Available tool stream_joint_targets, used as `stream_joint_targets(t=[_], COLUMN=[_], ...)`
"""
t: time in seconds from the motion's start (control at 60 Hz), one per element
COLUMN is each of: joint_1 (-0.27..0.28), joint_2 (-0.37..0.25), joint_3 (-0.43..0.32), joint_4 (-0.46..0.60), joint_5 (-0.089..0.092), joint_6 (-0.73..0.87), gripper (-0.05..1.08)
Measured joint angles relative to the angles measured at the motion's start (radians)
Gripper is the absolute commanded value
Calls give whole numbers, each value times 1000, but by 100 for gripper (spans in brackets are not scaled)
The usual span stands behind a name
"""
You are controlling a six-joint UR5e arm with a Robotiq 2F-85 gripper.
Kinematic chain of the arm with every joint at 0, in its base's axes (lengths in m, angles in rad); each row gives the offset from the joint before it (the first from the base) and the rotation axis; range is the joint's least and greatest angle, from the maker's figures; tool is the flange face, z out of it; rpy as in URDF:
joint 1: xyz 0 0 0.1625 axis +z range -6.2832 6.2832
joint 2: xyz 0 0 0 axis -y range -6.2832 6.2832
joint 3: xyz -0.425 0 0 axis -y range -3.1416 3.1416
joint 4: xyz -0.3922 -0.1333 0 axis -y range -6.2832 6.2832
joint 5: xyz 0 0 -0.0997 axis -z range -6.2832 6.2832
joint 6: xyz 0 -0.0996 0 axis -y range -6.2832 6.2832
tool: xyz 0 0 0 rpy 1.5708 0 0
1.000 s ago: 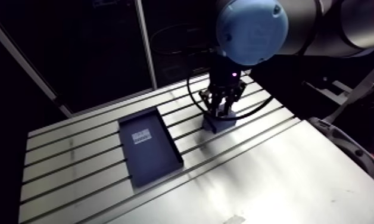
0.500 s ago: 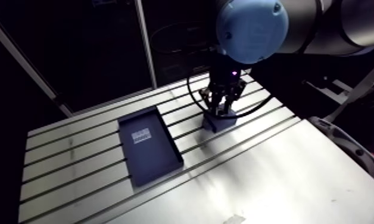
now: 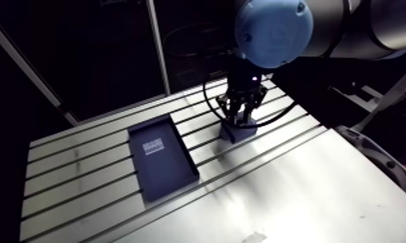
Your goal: Pick up the bearing and press it into the housing until flush.
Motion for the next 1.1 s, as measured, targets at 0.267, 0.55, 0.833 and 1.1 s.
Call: stream_joint_targets(t=[0.267, 0.55, 0.833, 1.1], joint_1=[0, -1, -1, -5], joint_2=[2, 3, 4, 9], joint_3=[0, -2, -3, -5], joint_4=[0, 0, 0, 0], joint_5=[0, 0, 0, 0], joint_6=[0, 0, -1, -3], gripper=[73, 73, 73, 73])
